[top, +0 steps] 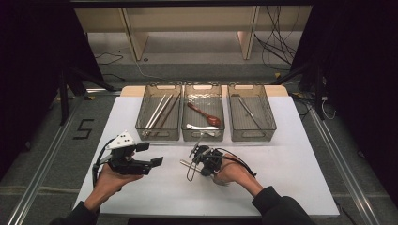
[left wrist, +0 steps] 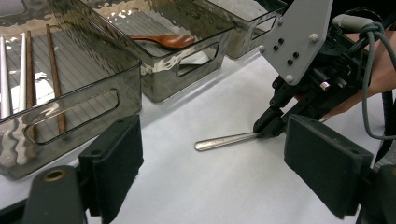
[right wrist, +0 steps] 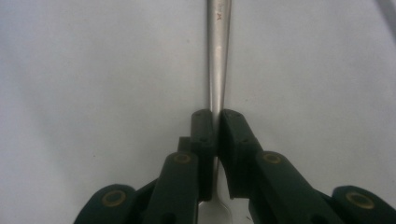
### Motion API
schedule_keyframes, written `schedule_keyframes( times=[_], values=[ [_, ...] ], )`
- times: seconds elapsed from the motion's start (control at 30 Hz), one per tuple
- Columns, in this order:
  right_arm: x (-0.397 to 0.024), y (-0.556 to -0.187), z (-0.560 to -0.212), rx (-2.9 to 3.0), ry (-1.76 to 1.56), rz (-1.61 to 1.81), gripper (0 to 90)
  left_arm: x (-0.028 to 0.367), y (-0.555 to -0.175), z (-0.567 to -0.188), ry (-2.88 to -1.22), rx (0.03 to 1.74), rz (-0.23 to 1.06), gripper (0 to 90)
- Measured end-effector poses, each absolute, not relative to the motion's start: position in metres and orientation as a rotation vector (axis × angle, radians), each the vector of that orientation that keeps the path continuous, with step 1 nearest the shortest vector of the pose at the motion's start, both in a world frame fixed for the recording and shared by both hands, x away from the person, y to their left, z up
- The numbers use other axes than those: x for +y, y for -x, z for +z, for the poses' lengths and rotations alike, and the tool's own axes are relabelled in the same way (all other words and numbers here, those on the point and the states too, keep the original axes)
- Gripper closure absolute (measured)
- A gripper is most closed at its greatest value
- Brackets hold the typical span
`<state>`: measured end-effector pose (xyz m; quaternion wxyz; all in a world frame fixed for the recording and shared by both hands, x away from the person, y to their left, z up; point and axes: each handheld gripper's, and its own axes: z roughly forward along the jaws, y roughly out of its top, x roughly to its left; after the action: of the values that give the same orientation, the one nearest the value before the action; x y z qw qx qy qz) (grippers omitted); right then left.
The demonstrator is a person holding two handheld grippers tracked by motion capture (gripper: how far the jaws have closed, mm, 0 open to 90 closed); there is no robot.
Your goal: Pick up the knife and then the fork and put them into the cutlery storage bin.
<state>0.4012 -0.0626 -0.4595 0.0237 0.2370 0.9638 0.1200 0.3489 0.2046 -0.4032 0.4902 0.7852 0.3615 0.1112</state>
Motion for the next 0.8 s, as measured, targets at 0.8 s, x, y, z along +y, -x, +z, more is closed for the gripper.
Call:
schedule_keyframes(
  times=[0.8],
  values=[
    [-0.077, -0.409, -0.449, 2.978, -0.793, 0.479, 84.6, 0.205, -0.349, -0.403, -1.908, 0.877, 0.272, 18.9]
  ],
)
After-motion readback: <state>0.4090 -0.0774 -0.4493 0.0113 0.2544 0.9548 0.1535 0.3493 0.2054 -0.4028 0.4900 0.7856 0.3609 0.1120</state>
